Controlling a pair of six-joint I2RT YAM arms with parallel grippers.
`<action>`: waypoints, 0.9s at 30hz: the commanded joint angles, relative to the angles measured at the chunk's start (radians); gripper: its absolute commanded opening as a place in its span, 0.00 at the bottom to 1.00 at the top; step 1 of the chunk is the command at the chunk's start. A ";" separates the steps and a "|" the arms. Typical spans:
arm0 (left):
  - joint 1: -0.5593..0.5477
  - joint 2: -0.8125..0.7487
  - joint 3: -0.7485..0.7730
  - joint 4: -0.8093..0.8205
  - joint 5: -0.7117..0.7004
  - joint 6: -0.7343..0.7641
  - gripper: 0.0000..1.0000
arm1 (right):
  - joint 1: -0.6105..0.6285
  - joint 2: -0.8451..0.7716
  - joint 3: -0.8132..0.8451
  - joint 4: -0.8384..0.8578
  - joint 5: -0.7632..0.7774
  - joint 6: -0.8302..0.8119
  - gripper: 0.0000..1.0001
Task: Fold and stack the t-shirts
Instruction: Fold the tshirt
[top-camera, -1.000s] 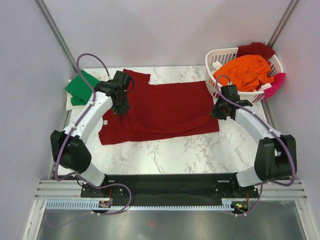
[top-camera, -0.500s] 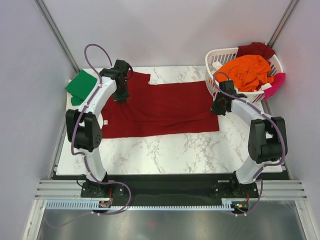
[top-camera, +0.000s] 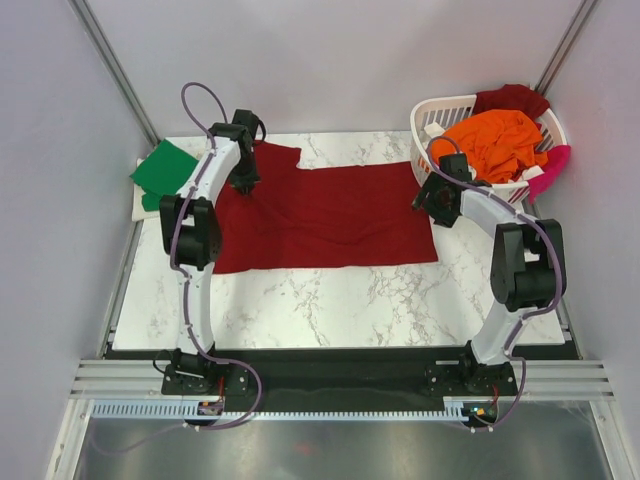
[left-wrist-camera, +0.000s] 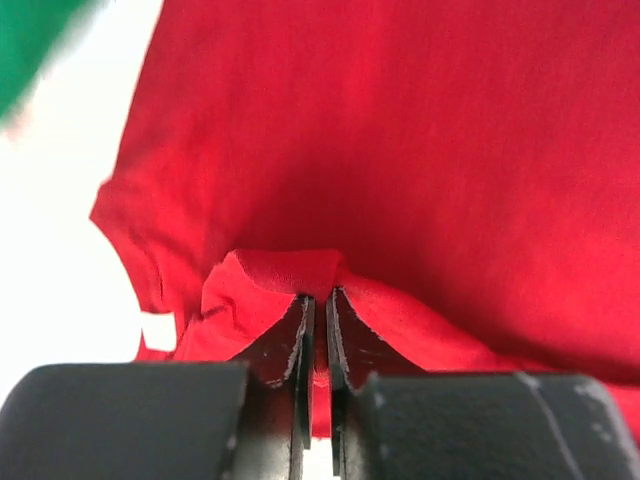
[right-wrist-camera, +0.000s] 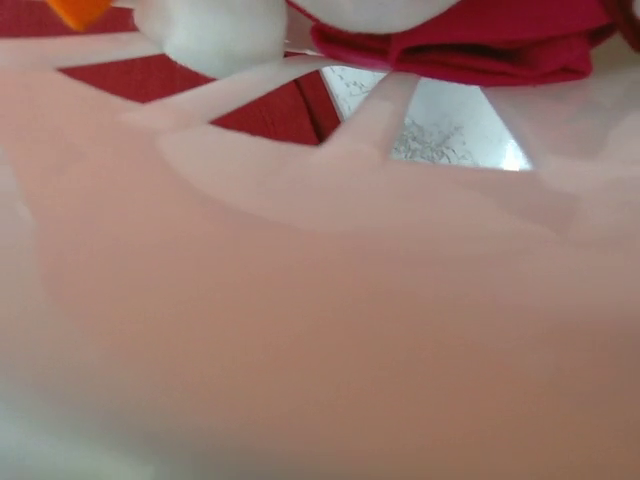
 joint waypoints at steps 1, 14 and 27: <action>0.023 0.088 0.156 -0.065 0.000 0.055 0.15 | -0.005 -0.106 -0.013 -0.014 0.007 0.009 0.77; 0.049 -0.305 -0.151 -0.035 -0.090 -0.085 0.95 | 0.053 -0.471 -0.380 0.006 -0.039 -0.052 0.84; 0.272 -0.749 -1.059 0.369 0.296 -0.186 0.99 | 0.013 -0.387 -0.512 0.116 -0.134 -0.069 0.83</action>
